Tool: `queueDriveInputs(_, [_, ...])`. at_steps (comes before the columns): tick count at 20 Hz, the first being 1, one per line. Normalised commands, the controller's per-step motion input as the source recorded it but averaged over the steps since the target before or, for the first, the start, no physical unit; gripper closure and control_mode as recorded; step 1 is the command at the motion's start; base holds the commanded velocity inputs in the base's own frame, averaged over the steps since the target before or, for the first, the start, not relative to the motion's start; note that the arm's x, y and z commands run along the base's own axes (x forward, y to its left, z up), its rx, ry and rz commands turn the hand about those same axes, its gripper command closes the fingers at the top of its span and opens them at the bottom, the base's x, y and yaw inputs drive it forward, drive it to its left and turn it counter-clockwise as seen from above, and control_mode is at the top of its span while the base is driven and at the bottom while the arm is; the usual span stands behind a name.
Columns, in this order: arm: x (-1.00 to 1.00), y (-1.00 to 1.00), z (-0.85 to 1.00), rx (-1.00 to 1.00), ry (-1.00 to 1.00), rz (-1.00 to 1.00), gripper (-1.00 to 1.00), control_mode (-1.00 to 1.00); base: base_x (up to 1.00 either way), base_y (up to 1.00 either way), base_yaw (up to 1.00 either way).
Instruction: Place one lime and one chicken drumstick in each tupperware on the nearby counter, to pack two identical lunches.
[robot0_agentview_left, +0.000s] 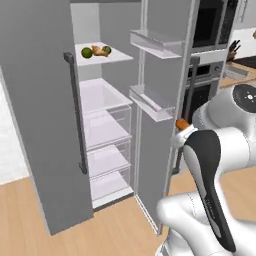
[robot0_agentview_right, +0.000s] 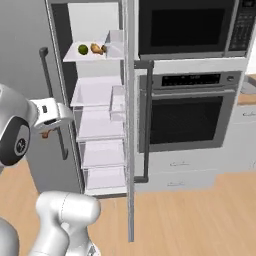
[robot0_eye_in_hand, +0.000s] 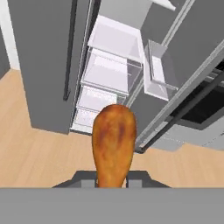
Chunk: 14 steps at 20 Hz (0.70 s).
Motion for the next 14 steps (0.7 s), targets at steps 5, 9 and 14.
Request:
queueDriveInputs(5, [0.00,0.00,0.00,0.00,0.00,0.00,1.00,1.00,0.21,-0.99,-0.62])
queueDriveInputs(9, [0.00,0.00,0.00,0.00,0.00,0.00,1.00,1.00,0.99,-1.00,-0.42])
queueDriveInputs(14, [0.00,0.00,0.00,0.00,0.00,0.00,1.00,1.00,1.00,-1.00,-0.33])
